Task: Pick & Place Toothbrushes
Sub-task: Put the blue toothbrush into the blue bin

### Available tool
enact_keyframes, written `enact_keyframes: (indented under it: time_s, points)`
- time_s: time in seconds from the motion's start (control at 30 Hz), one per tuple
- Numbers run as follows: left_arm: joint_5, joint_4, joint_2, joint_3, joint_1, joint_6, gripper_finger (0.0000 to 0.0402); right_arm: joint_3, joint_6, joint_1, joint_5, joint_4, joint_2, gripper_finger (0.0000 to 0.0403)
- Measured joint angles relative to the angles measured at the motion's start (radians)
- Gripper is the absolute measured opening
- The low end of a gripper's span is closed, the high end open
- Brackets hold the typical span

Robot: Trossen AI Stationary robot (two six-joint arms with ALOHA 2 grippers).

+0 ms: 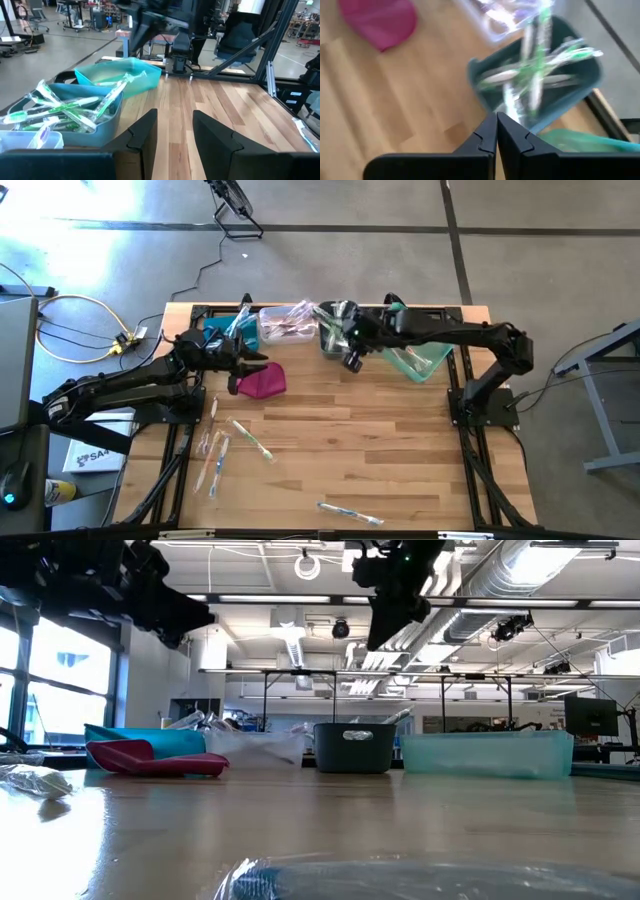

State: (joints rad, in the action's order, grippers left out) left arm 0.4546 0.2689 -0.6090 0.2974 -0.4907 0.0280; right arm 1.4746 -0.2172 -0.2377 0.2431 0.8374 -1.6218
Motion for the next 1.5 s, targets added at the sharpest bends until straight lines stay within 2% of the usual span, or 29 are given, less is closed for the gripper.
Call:
enact_keyframes:
  time_s: [0.3,0.6,1.27,1.37,1.5]
  points:
    - [-0.001,-0.018,0.0,0.0,0.0,0.003,0.0122,0.0,-0.049,0.139,-0.042,0.026,-0.001,0.0003]
    - [-0.005,-0.018,0.0,0.0,0.0,0.003,0.0122,0.0,-0.196,0.288,-0.036,0.086,-0.001,0.0003]
    - [-0.004,-0.018,0.0,0.0,0.0,0.029,0.0122,0.0,-0.564,0.645,-0.045,0.072,-0.001,0.0003]
    - [-0.004,-0.018,0.0,0.0,0.0,0.029,0.0122,0.0,-0.624,0.681,-0.089,0.061,-0.001,0.0003]
    - [-0.004,-0.018,0.0,0.0,0.0,0.029,0.0122,0.0,-0.684,0.725,-0.22,0.053,-0.002,0.0003]
